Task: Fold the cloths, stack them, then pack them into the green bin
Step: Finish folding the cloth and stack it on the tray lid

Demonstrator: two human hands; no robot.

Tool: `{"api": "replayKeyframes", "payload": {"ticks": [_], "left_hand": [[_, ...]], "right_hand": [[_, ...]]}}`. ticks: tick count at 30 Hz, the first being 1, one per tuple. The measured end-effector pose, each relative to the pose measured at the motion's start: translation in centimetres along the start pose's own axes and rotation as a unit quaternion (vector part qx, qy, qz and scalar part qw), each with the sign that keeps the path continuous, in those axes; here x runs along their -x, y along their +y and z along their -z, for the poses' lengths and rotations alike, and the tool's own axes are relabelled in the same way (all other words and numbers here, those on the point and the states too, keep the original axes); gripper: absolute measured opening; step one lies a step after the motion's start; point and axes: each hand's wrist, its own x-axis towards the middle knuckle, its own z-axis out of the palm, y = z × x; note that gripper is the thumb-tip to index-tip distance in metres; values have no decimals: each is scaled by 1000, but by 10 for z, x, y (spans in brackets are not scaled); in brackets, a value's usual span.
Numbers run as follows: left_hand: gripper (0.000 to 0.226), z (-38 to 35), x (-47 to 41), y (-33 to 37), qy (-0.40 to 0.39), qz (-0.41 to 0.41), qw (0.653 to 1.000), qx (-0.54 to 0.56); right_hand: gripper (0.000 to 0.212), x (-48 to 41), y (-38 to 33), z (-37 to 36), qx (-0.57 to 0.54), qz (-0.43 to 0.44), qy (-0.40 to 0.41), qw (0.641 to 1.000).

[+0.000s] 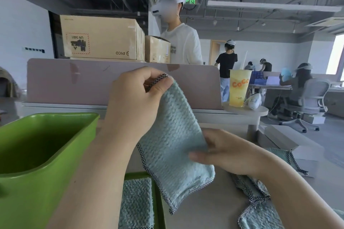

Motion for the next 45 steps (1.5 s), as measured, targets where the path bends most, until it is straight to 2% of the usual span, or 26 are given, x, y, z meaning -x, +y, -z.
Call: {"api": "replayKeyframes", "payload": {"ticks": [2,4,7,9,12,16,19,22,26,28,31,35,39,45], "left_hand": [[8,-3,2,1,-33,-2,999,14],[9,-6,4,0,-47,1,999,20],[8,-9,4,-7,-53,36,998,7],[13,-10,4,-13,-73,102,992,1],[46,-9,4,-20,-137,214,967,-4],[75,-2,7,-8,-220,349,908,68],[85,0,12,-3,-296,329,893,79],[86,-4,11,4,-331,290,894,86],[57,-8,12,7,-272,229,928,114],[38,-10,11,5,-239,208,941,118],[26,-12,10,0,-182,187,957,127],[9,-9,9,-2,-98,184,969,131],[6,-7,7,-2,-66,196,970,126],[7,-7,7,0,-61,197,966,155]], "right_hand": [[20,3,-19,-4,-63,37,47,996],[15,3,-27,-8,-119,37,69,990],[13,7,-32,-7,-219,29,47,974],[17,10,-35,-3,-300,30,32,953],[14,12,-44,3,-401,14,53,915],[18,14,-52,10,-474,-82,170,860],[16,12,-50,12,-515,-121,230,817],[13,10,-46,14,-524,-131,247,804],[13,9,-44,15,-523,-138,231,809],[17,9,-43,15,-514,-135,202,823],[24,10,-41,17,-486,-122,157,851],[18,12,-39,20,-434,-130,187,871],[15,15,-41,24,-430,-76,257,862],[16,18,-47,22,-395,-16,259,881]]}}
